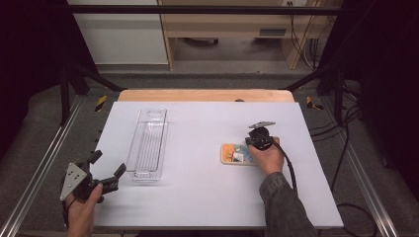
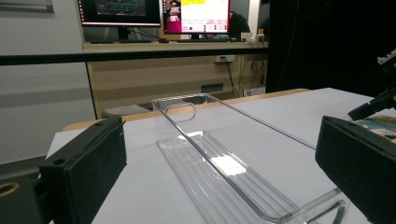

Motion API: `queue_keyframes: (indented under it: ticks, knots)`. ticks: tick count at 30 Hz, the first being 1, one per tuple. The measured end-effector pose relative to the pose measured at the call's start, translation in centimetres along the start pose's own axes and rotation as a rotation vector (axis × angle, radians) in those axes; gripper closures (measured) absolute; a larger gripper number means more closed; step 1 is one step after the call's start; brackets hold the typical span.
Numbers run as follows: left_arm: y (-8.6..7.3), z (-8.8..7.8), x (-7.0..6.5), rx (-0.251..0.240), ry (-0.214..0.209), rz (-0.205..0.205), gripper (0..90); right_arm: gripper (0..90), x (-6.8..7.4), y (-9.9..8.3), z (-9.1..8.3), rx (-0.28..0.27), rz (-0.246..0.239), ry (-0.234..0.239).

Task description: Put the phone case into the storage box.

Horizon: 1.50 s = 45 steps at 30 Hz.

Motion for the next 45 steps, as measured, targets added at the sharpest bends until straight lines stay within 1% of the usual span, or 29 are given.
queue_keyframes:
  ticks: [1,3,4,5,6,7,8,9,10,12,14,15,16,19,20,21,25,28,30,33,38,41,43,44,45]
  knots:
    - [0.0,0.0,0.0,0.001,0.001,0.002,2.1,90.0,0.4,-0.1,-0.2,0.013,-0.014,0.016]
    - [0.0,0.0,0.0,0.002,0.001,0.003,2.0,90.0,0.6,-0.2,-0.2,0.019,-0.019,0.021]
    - [0.0,0.0,0.0,0.003,0.002,0.003,2.1,90.0,1.2,-0.4,-0.4,0.032,-0.035,0.028]
    - [0.0,0.0,0.0,0.003,0.003,0.003,2.1,90.0,1.2,-0.4,-0.4,0.032,-0.035,0.028]
    - [0.0,0.0,0.0,0.003,0.004,0.003,2.1,90.0,1.8,-0.7,-0.6,0.045,-0.048,0.040]
    - [0.0,0.0,0.0,0.002,0.005,0.003,2.1,90.0,1.8,-0.7,-0.6,0.045,-0.048,0.040]
    - [0.0,0.0,0.1,0.002,0.005,0.002,2.1,90.0,2.5,-1.0,-0.9,0.052,-0.070,0.046]
    - [0.0,0.0,0.1,0.003,0.005,0.001,2.1,90.0,2.5,-1.0,-0.9,0.052,-0.070,0.046]
    - [0.0,0.0,0.1,0.003,0.005,0.001,2.1,90.0,3.0,-1.4,-1.1,0.046,-0.073,0.061]
    - [0.0,-0.1,0.0,0.002,0.006,0.003,2.1,90.0,3.2,-1.6,-1.2,0.047,-0.075,0.063]
    - [0.0,-0.1,0.1,0.002,0.006,0.002,2.1,90.0,3.8,-2.1,-1.5,0.047,-0.087,0.076]
    - [0.0,-0.1,0.1,0.001,0.006,0.002,2.1,90.0,4.1,-2.3,-1.6,0.049,-0.085,0.086]
    - [0.0,-0.1,0.1,0.001,0.006,0.002,2.1,90.0,4.1,-2.3,-1.6,0.049,-0.085,0.086]
    - [0.0,0.0,0.0,0.004,0.005,0.006,2.1,90.0,5.0,-2.7,-1.8,0.043,-0.101,0.109]
    - [0.0,0.0,-0.1,0.006,0.004,0.008,2.0,90.0,5.6,-2.9,-1.9,0.040,-0.112,0.121]
    - [0.0,0.0,-0.1,0.006,0.004,0.008,2.1,90.0,5.6,-2.9,-1.9,0.040,-0.112,0.121]
    - [-0.1,-0.1,-0.1,0.007,0.006,0.009,2.1,90.0,6.8,-3.2,-2.1,0.049,-0.133,0.143]
    - [0.0,-0.1,-0.1,0.006,0.006,0.009,2.1,90.0,7.4,-3.2,-2.2,0.049,-0.145,0.151]
    - [0.0,-0.1,0.0,0.005,0.006,0.009,2.1,90.0,7.6,-3.1,-2.3,0.046,-0.155,0.154]
    - [0.0,-0.1,0.0,0.005,0.007,0.011,2.1,90.0,8.0,-3.0,-2.6,0.039,-0.157,0.162]
    - [-0.1,-0.1,-0.1,0.007,0.006,0.013,2.2,90.0,8.1,-3.0,-2.7,0.035,-0.166,0.162]
    - [-0.1,-0.1,-0.1,0.007,0.007,0.013,2.1,90.0,7.5,-3.2,-2.6,0.047,-0.172,0.122]
    - [-0.1,-0.1,-0.1,0.007,0.006,0.013,2.2,90.0,7.3,-3.4,-2.6,0.048,-0.165,0.119]
    - [-0.1,-0.1,-0.1,0.007,0.006,0.012,2.2,90.0,7.0,-3.7,-2.6,0.056,-0.165,0.104]
    - [-0.1,-0.1,-0.1,0.010,0.005,0.013,2.2,90.0,7.0,-3.7,-2.6,0.056,-0.165,0.104]
Point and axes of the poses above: each handheld gripper's, and its own axes: z roughly forward along the jaws, y roughly out of its top, x roughly to its left, the point moved 7 cm from there along z, roughly forward along the jaws, and after that the axes turned 11 degrees about x, right-handed, at the moved point
